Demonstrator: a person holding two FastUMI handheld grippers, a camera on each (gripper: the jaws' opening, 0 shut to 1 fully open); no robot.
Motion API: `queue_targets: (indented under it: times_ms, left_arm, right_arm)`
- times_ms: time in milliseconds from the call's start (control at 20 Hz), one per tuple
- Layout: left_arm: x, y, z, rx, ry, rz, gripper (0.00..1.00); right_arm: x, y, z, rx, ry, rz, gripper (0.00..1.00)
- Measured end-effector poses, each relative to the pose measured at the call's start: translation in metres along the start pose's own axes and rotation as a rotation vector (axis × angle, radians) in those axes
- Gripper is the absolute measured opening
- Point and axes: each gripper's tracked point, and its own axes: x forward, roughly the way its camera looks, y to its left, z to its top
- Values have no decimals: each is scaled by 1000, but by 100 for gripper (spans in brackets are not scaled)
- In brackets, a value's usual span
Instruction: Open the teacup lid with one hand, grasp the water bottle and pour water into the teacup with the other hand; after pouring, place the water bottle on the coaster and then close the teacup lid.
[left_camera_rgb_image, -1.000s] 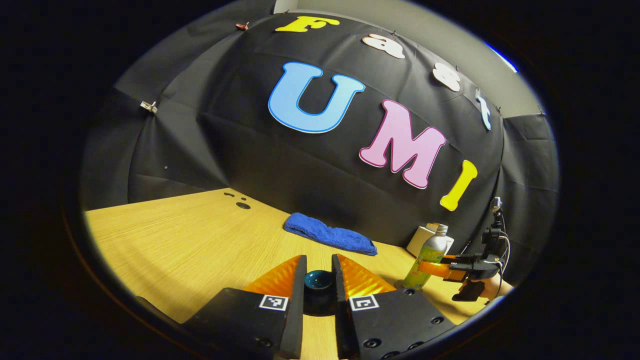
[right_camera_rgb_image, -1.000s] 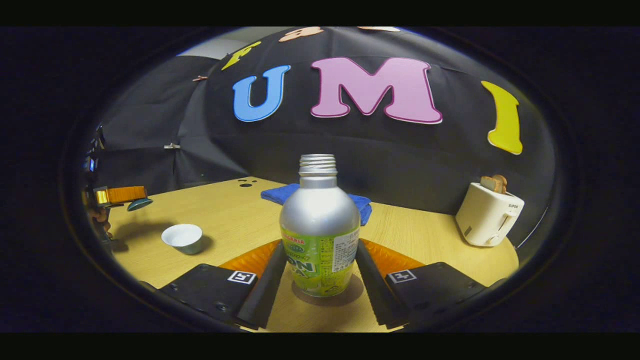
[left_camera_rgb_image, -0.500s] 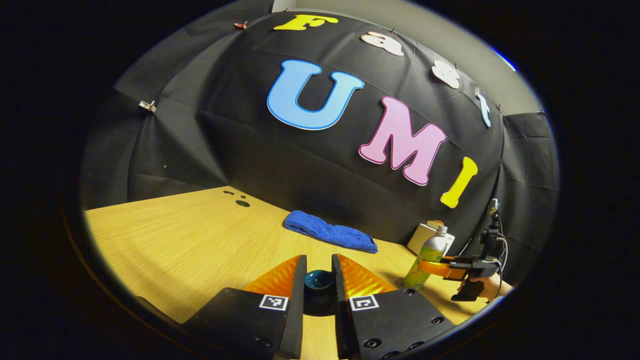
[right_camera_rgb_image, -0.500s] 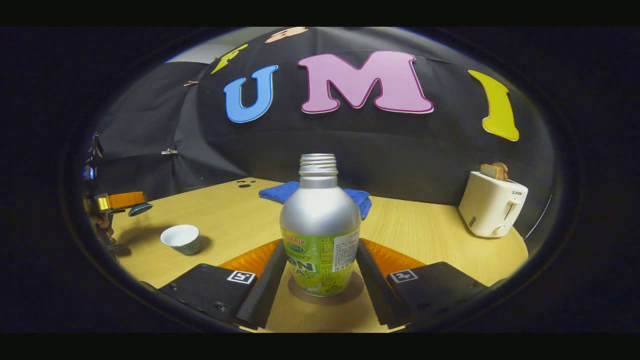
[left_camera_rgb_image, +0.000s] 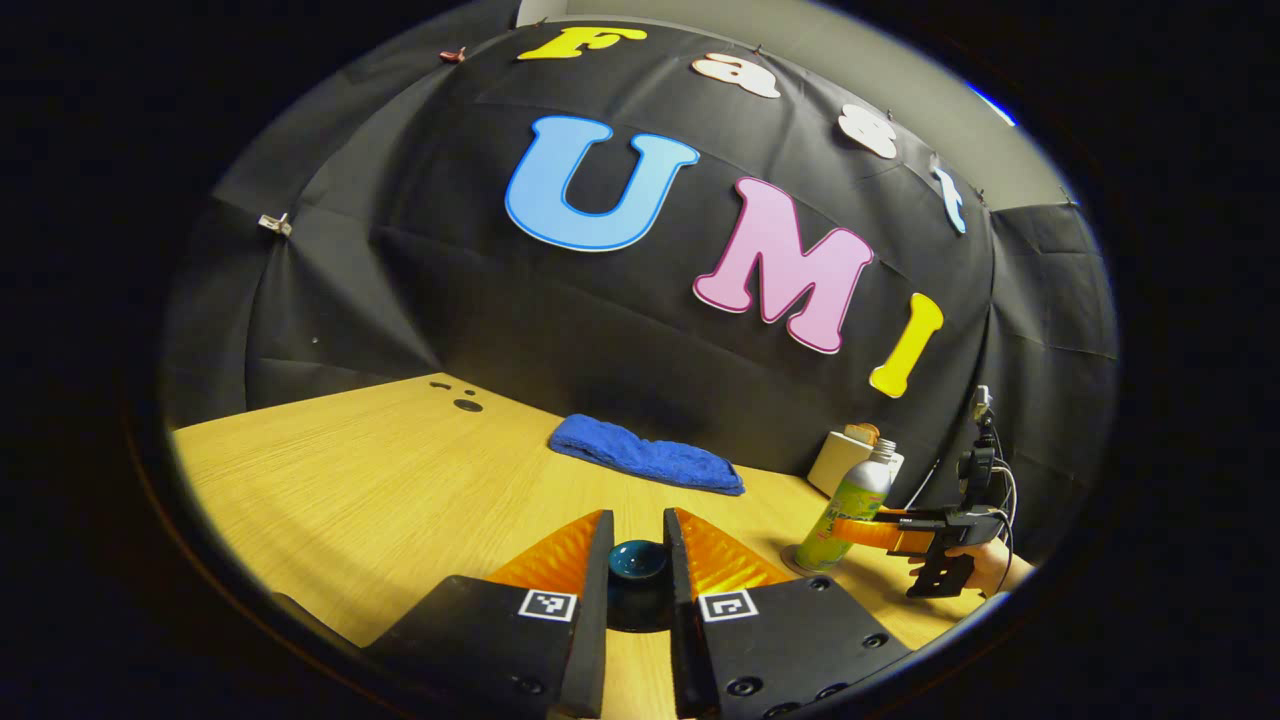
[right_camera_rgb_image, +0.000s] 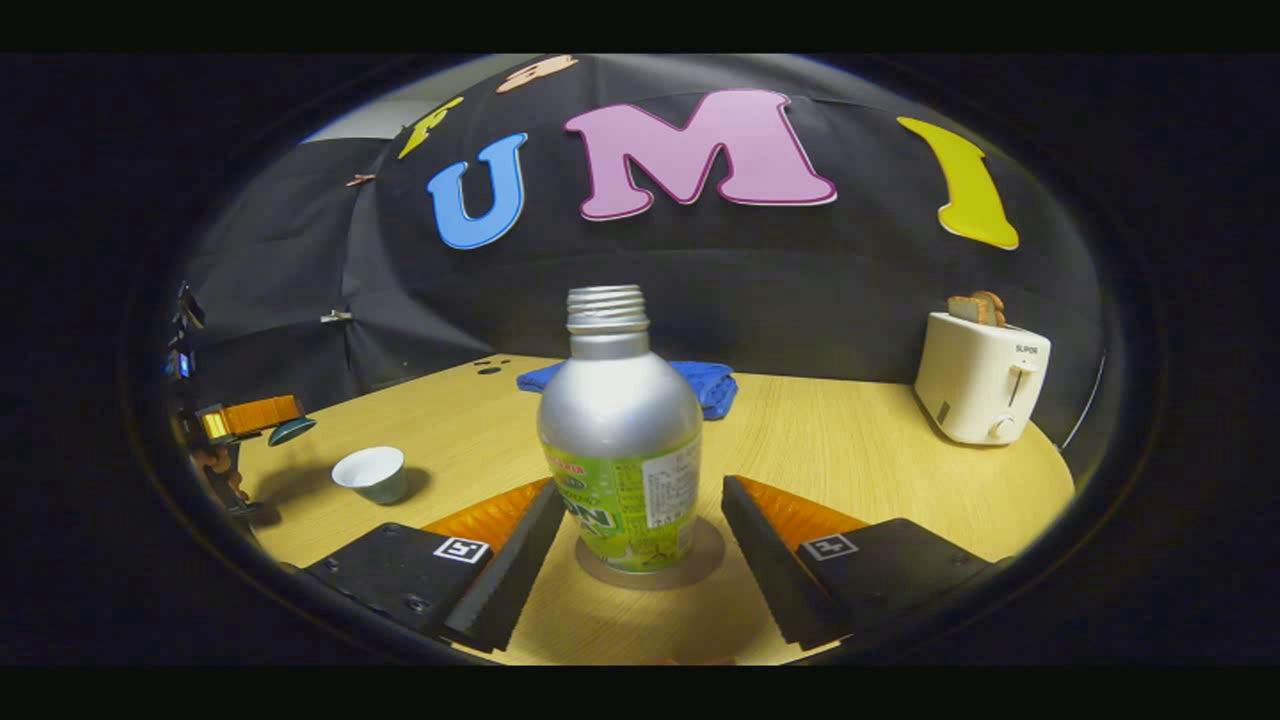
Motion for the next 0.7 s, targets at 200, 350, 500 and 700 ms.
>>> queue_targets:
  times_ms: [200, 350, 500, 700]
  left_arm:
    - [8, -17, -8, 42, 15, -11, 30]
    - [18, -24, -19, 43, 42, -16, 30]
    - [33, -31, -21, 74, 47, -26, 30]
    - [52, -36, -35, 153, 91, -11, 30]
  right_arm:
    - [-46, -7, 3, 5, -33, -10, 98]
    - [-87, -16, 10, -27, -89, -40, 98]
    - [-123, -20, 7, -72, -132, -85, 98]
    - [-156, -23, -7, -23, -143, -118, 97]
